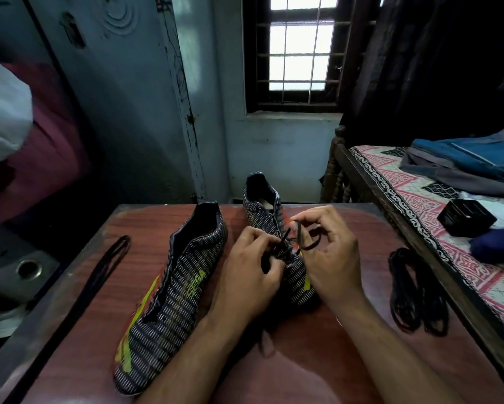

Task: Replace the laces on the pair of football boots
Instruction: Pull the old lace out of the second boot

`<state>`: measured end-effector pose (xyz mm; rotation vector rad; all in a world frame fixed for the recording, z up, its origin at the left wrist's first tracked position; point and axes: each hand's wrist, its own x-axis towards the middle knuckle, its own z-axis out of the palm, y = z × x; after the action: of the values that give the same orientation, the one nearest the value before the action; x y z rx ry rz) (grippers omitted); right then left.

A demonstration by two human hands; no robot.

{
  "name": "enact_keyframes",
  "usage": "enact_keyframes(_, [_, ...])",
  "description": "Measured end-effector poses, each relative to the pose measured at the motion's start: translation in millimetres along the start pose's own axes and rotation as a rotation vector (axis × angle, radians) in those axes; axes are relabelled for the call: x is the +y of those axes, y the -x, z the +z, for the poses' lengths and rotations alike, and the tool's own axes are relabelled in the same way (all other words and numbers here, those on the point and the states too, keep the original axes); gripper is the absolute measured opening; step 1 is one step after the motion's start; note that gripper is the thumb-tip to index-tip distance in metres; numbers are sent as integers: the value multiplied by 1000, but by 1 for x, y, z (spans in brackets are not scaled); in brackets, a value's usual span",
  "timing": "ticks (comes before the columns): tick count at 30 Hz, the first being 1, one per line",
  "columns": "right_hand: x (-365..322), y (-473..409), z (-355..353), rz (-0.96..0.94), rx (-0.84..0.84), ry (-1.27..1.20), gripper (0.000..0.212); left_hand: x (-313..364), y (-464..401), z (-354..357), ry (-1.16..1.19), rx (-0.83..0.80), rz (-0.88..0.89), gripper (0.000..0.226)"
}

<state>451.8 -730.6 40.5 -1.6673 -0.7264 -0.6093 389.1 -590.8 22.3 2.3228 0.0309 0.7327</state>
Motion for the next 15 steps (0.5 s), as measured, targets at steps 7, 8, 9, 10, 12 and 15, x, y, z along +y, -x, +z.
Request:
enact_keyframes(7, [20,-4,1,65,-220,50,19,-2,0,6,38,158,-14,8])
enact_keyframes(8, [25,-1,1,66,-294,95,23,0,0,5,79,181,7,8])
enact_keyframes(9, [28,2,2,66,-352,154,24,0,0,4,107,189,36,8])
enact_keyframes(10, [30,4,4,75,-389,203,22,1,0,4,117,185,70,9])
enact_keyframes(12, [29,7,7,89,-393,243,16,2,2,3,115,137,117,13])
enact_keyframes(15, [22,6,7,52,-330,214,14,-1,2,4,99,56,89,28])
